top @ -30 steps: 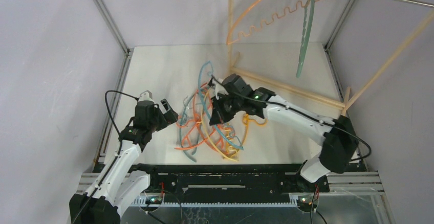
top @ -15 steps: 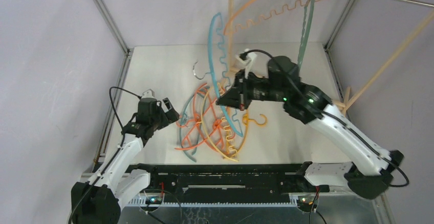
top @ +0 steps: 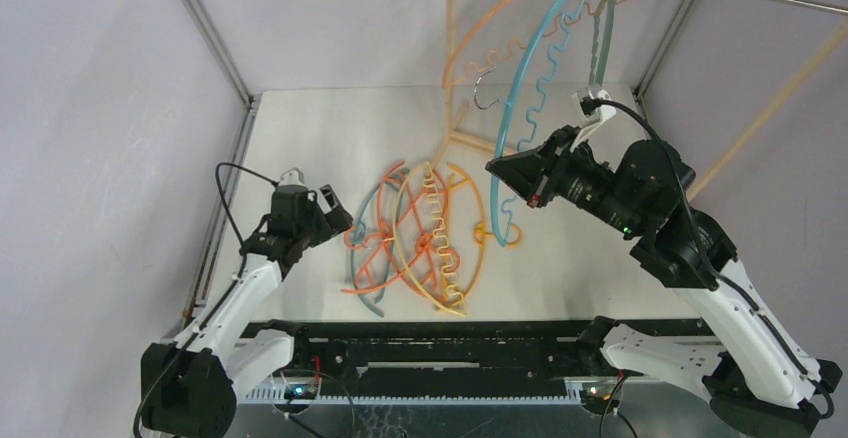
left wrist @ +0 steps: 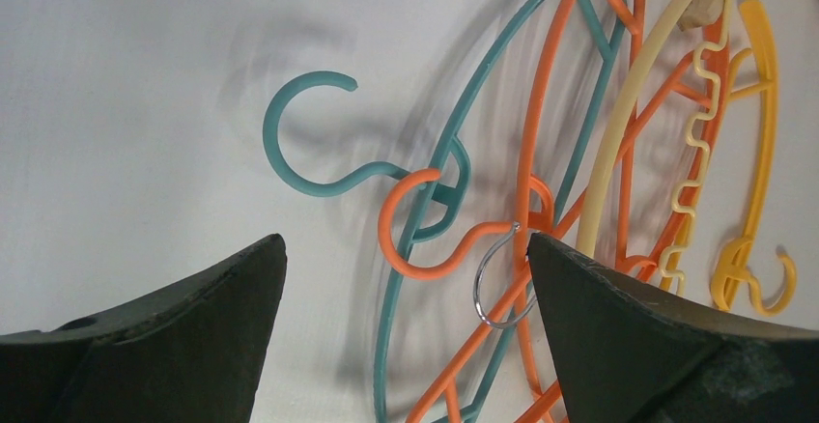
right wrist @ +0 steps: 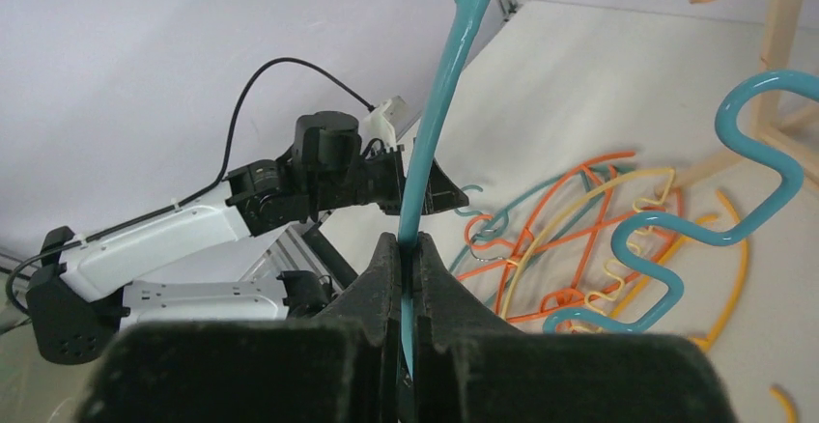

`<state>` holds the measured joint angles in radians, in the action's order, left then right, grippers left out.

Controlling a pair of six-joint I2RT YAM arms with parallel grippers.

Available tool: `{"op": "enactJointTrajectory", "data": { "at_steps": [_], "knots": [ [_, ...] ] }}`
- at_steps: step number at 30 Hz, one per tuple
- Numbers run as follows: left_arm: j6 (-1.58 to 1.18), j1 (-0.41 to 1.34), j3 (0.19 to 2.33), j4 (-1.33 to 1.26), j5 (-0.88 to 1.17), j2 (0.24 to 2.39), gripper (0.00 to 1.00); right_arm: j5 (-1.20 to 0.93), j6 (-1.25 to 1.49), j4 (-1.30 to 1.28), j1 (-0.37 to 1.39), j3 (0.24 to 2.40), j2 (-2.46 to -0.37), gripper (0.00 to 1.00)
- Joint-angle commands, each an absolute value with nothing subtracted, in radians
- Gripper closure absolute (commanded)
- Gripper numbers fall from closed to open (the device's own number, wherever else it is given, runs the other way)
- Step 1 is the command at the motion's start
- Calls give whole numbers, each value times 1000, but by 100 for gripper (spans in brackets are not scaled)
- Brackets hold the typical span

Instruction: Organize the hangers

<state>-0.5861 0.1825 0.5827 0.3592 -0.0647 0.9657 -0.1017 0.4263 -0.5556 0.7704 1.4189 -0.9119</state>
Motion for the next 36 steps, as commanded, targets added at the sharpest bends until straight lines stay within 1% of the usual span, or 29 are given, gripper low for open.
{"op": "enactJointTrajectory", "data": {
  "at_steps": [1, 7, 16, 20, 25, 29, 36],
  "knots": [
    [-587, 193, 643, 316, -42, 973, 1, -77, 487, -530, 755, 1439, -893, 100],
    [-586, 201, 644, 309, -36, 976, 1, -45, 560, -619, 756, 1486, -830, 100],
    [-584, 254, 662, 293, -32, 1012, 1, 66, 660, -740, 755, 1517, -716, 100],
    [-595, 273, 664, 276, -35, 1024, 1, 135, 657, -777, 753, 1552, -721, 100],
    [-598, 282, 666, 270, -40, 1017, 0, 162, 658, -802, 737, 1590, -779, 100],
    [-600, 281, 664, 262, -46, 1009, 0, 104, 680, -814, 655, 1608, -816, 100],
    [-593, 282, 665, 244, -42, 1031, 1, -190, 747, -787, 354, 1593, -842, 100]
  ]
}}
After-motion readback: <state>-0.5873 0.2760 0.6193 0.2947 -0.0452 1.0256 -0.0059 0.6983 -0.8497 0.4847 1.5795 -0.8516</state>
